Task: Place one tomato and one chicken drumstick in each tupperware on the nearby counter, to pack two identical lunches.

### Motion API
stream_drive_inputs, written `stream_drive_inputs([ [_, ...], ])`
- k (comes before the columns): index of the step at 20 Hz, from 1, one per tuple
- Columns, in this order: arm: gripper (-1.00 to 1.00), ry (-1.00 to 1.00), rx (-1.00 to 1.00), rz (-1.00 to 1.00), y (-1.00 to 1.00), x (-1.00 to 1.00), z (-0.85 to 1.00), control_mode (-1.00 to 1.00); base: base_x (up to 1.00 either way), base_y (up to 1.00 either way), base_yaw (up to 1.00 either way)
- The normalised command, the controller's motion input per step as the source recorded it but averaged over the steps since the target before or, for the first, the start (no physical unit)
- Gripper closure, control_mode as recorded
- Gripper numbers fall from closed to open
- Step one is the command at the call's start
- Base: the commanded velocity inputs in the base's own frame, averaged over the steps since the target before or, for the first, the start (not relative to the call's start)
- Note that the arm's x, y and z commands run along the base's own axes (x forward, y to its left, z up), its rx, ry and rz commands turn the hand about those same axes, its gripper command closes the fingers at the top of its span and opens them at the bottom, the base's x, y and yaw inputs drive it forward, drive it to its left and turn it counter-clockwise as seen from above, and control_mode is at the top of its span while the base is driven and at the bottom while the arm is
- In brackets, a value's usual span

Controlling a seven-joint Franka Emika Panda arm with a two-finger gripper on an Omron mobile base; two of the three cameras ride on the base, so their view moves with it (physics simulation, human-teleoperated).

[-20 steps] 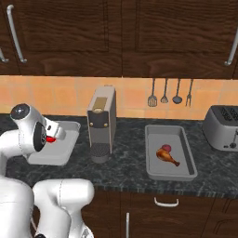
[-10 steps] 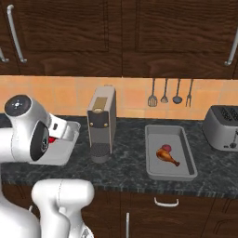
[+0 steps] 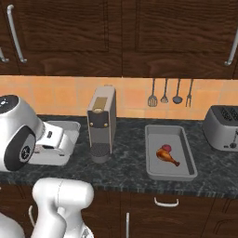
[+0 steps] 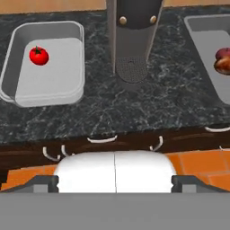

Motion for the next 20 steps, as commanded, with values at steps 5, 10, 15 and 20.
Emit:
stream_drive_inputs([
  [5, -1.00, 0.03, -0.15, 0.04, 0.07, -0.25, -0.31, 1.00, -0.33, 0.00, 0.02],
  [10, -1.00, 0.00, 0.00, 0.00, 0.00, 0.00, 0.00, 1.00, -1.00, -0.31, 0.09],
  [15, -1.00, 0.00, 0.00, 0.00, 0.00, 0.00, 0.00, 1.00, -0.96, -0.93, -0.06],
  [20, -1.00, 0.00, 0.00, 0.00, 0.00, 0.00, 0.00, 1.00, -0.19, -1.00, -0.29],
])
